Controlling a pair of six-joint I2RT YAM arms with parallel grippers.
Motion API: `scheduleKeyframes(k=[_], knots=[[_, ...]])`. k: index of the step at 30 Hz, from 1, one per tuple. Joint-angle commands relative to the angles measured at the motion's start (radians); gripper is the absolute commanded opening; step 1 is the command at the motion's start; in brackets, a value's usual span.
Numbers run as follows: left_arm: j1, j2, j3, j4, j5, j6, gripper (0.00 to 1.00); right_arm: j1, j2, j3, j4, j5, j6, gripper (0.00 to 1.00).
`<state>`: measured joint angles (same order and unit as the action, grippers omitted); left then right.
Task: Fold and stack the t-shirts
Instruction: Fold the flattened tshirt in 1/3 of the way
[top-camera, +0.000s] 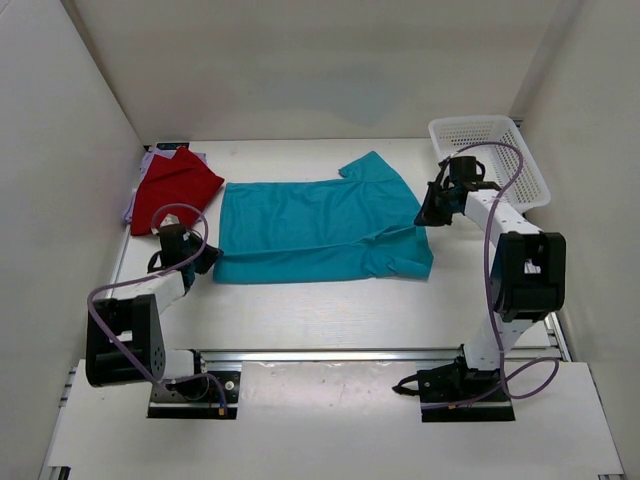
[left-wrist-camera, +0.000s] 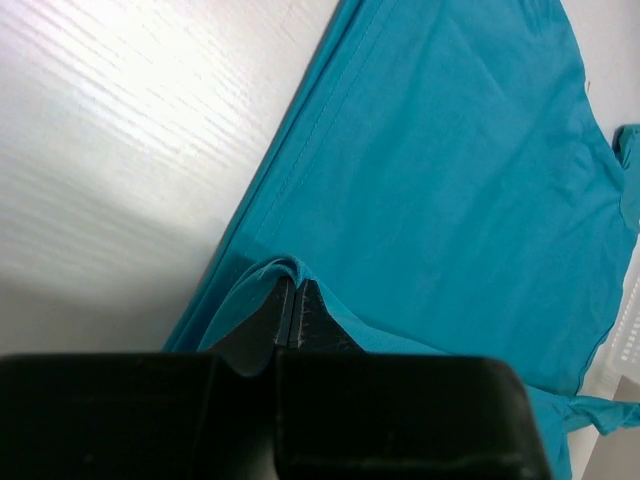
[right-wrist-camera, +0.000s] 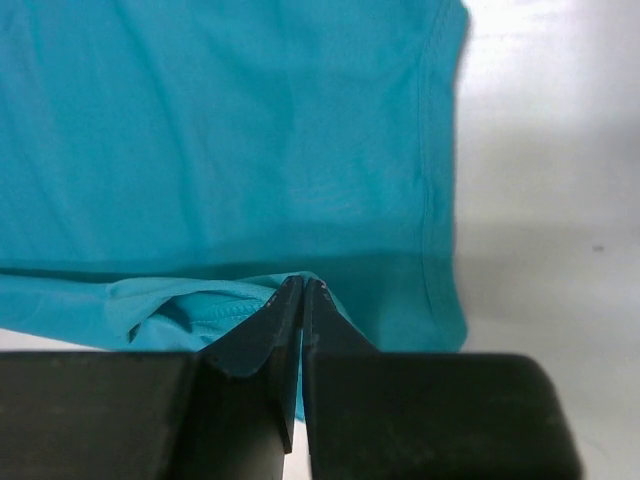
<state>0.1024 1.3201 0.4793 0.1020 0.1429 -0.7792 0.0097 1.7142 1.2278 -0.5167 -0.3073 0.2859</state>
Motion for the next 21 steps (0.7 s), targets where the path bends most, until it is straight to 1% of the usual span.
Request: scheduleKeyframes(k=[1, 4, 6, 8, 11, 12, 14, 15, 17, 18, 19, 20, 21], knots=[[-0.001, 0.040, 0.061, 0.041, -0.029, -0.006, 0.00, -0.008, 0.053, 0.084, 0.015, 0.011, -0.010, 0.00], [-0.010, 0.105, 0.106, 0.034, -0.039, 0.008, 0.00, -0.008, 0.088, 0.093, 0.027, 0.011, -0.005, 0.00], [-0.003, 0.158, 0.130, 0.038, -0.043, 0.006, 0.00, -0.031, 0.113, 0.091, 0.044, 0.008, 0.001, 0.00], [0.005, 0.188, 0.137, 0.051, -0.026, 0.000, 0.00, -0.030, 0.122, 0.102, 0.069, 0.008, 0.006, 0.00], [0.000, 0.212, 0.145, 0.048, -0.048, -0.008, 0.00, -0.019, 0.156, 0.146, 0.084, 0.022, 0.006, 0.00], [-0.001, 0.208, 0.143, 0.054, -0.048, -0.006, 0.02, -0.013, 0.179, 0.159, 0.078, 0.030, 0.001, 0.00], [-0.004, 0.196, 0.139, 0.053, -0.055, -0.003, 0.08, -0.017, 0.214, 0.223, 0.066, 0.045, -0.005, 0.00], [0.005, 0.174, 0.125, 0.068, -0.052, -0.012, 0.13, 0.008, 0.237, 0.255, 0.061, 0.056, -0.004, 0.01], [0.019, 0.125, 0.104, 0.077, -0.060, -0.017, 0.24, 0.019, 0.255, 0.288, 0.060, 0.074, -0.005, 0.00], [0.037, 0.093, 0.096, 0.080, -0.054, -0.025, 0.26, 0.022, 0.259, 0.292, 0.052, 0.076, -0.002, 0.00], [0.043, 0.058, 0.093, 0.070, -0.051, -0.026, 0.30, 0.021, 0.256, 0.311, 0.047, 0.082, 0.001, 0.05], [0.045, 0.038, 0.093, 0.070, -0.052, -0.031, 0.41, 0.026, 0.251, 0.315, 0.043, 0.092, 0.012, 0.10], [0.049, 0.009, 0.094, 0.053, -0.046, -0.026, 0.46, 0.019, 0.237, 0.309, 0.041, 0.091, 0.012, 0.24]])
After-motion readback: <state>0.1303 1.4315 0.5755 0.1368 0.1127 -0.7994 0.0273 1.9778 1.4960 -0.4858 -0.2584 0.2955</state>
